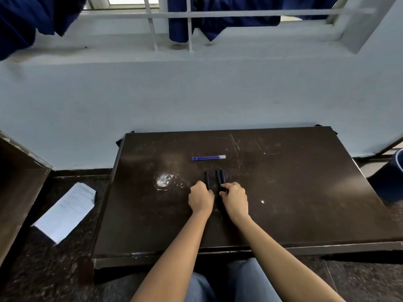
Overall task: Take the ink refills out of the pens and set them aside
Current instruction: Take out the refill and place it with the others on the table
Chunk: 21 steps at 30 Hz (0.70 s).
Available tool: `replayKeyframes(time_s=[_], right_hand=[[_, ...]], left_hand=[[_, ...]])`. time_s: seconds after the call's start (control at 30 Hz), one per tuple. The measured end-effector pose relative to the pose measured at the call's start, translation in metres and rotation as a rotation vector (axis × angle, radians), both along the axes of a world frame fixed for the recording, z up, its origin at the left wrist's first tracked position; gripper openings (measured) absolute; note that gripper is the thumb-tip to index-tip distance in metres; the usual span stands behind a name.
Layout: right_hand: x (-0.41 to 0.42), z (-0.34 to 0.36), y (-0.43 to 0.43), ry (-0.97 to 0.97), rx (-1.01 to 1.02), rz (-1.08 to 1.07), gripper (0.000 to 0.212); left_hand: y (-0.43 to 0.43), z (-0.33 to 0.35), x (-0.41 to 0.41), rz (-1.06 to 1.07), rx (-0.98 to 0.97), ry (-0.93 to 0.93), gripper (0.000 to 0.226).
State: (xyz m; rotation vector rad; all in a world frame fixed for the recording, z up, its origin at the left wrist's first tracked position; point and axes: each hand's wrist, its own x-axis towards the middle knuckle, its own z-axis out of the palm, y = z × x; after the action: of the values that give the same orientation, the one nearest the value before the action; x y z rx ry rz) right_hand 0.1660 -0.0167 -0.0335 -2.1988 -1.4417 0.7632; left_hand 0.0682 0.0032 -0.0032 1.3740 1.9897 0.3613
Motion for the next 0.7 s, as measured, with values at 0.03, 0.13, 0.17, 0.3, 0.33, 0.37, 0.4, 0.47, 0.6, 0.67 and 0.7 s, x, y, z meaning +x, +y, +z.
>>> replayKeyframes(time_s=[0.03,0.13,0.17,0.3,0.33,0.37,0.4,0.47,0.6,0.67,0.7], right_hand=[[-0.001,-0.001,0.0,0.004,0.001,-0.003,0.035],[-0.01,-0.002,-0.001,0.008,0.014,0.014,0.036],[-0.013,-0.003,-0.001,0.014,0.022,0.018,0.036],[-0.026,-0.005,-0.003,0.033,0.037,0.032,0.036],[-0.029,-0.006,-0.003,0.034,0.042,0.034,0.036],[-0.032,-0.006,-0.003,0.038,0.041,0.037,0.036],[-0.034,-0.006,-0.003,0.044,0.041,0.041,0.036],[-0.04,-0.008,-0.002,0.05,0.046,0.055,0.036],[-0.046,-0.01,-0.001,0.056,0.055,0.068,0.036],[-0.046,-0.011,0.0,0.058,0.054,0.074,0.035],[-0.045,-0.012,0.001,0.057,0.054,0.08,0.035]], left_hand=[[0.0,0.0,0.0,-0.007,0.004,0.006,0.019],[0.001,-0.002,0.0,-0.018,0.018,0.024,0.018],[0.001,-0.003,0.0,-0.022,0.021,0.027,0.018],[-0.001,-0.004,-0.009,-0.031,0.03,0.06,0.019],[-0.002,-0.004,-0.012,-0.027,0.033,0.06,0.019],[-0.002,-0.004,-0.015,-0.021,0.035,0.059,0.019],[-0.002,-0.004,-0.018,-0.014,0.039,0.058,0.019],[-0.002,-0.005,-0.024,-0.003,0.043,0.053,0.019],[-0.002,-0.007,-0.031,0.016,0.051,0.032,0.018],[-0.002,-0.008,-0.032,0.015,0.052,0.029,0.017],[-0.003,-0.008,-0.032,0.011,0.052,0.029,0.018]])
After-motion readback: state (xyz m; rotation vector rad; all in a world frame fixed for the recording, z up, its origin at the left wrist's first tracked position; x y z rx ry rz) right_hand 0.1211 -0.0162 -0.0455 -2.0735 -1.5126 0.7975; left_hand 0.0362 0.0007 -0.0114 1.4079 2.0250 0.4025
